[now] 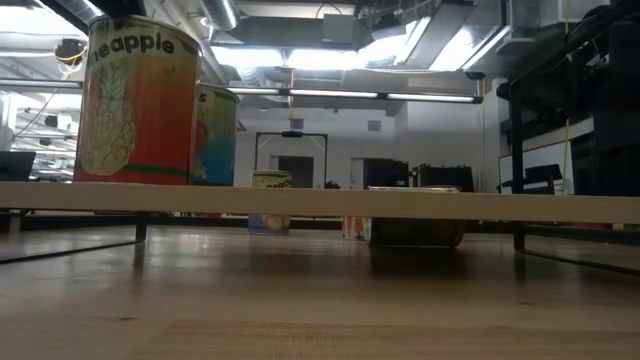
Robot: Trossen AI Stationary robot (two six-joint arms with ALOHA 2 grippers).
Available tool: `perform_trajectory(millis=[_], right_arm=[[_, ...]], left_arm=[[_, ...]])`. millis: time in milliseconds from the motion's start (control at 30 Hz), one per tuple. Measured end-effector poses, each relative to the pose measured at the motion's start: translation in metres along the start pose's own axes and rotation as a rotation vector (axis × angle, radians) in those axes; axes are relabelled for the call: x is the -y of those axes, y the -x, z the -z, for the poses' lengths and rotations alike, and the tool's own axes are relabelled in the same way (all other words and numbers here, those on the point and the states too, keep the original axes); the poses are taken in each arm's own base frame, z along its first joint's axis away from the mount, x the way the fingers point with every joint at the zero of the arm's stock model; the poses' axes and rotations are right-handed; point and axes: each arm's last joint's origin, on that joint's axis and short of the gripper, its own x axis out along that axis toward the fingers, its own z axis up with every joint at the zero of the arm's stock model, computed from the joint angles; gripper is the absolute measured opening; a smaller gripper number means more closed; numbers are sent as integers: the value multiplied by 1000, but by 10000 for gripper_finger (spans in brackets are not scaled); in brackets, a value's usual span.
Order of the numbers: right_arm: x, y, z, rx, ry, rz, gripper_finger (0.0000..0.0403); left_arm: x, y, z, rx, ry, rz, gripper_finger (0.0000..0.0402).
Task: Pick and place cans onto a shelf
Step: Put the yellow blue canned peaches on the shelf
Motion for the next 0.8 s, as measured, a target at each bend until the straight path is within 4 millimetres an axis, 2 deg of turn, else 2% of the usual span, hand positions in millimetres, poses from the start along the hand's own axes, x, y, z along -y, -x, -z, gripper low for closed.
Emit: perform_trajectory(millis=[200, 500, 633, 800], right_arm=[[0, 0, 0, 0, 0, 0, 49], [0, 0, 0, 0, 0, 0, 49], [0, 0, 0, 0, 0, 0, 49], [0, 0, 0, 0, 0, 0, 49]], left_arm=[[1, 5, -5, 4, 11, 32, 77], [1, 31, -35, 100, -25, 70, 77], [-8, 42, -50, 137, -29, 43, 77], [-30, 53, -69, 152, 22, -13, 76]])
